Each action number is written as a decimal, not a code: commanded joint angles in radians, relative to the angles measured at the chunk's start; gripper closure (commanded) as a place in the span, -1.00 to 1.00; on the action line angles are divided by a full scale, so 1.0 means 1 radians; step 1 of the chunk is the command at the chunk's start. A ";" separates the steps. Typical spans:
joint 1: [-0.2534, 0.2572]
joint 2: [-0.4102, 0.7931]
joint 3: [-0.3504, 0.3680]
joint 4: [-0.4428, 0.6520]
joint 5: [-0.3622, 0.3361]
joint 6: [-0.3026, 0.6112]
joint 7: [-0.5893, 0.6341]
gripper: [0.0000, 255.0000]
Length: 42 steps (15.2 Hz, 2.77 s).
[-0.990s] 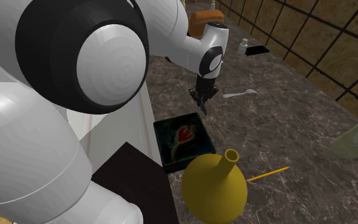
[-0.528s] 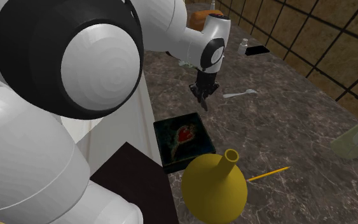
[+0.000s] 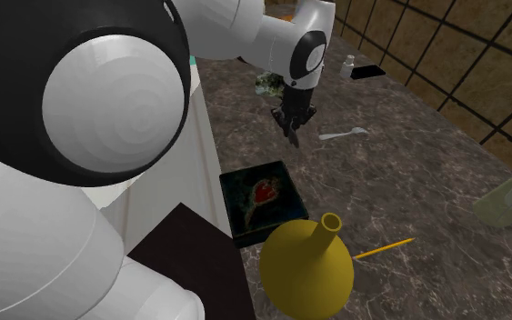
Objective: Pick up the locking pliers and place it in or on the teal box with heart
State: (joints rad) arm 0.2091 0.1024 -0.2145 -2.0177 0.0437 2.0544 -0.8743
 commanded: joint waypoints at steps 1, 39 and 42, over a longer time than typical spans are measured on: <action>0.000 -0.011 -0.001 0.013 -0.003 -0.024 0.001 1.00; -0.092 -0.833 -0.007 -0.494 -0.178 -0.328 0.007 1.00; -0.094 -0.831 -0.012 -0.533 -0.183 -0.287 0.008 1.00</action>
State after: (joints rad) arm 0.1159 -0.7294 -0.2244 -2.5385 -0.1370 1.7551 -0.8658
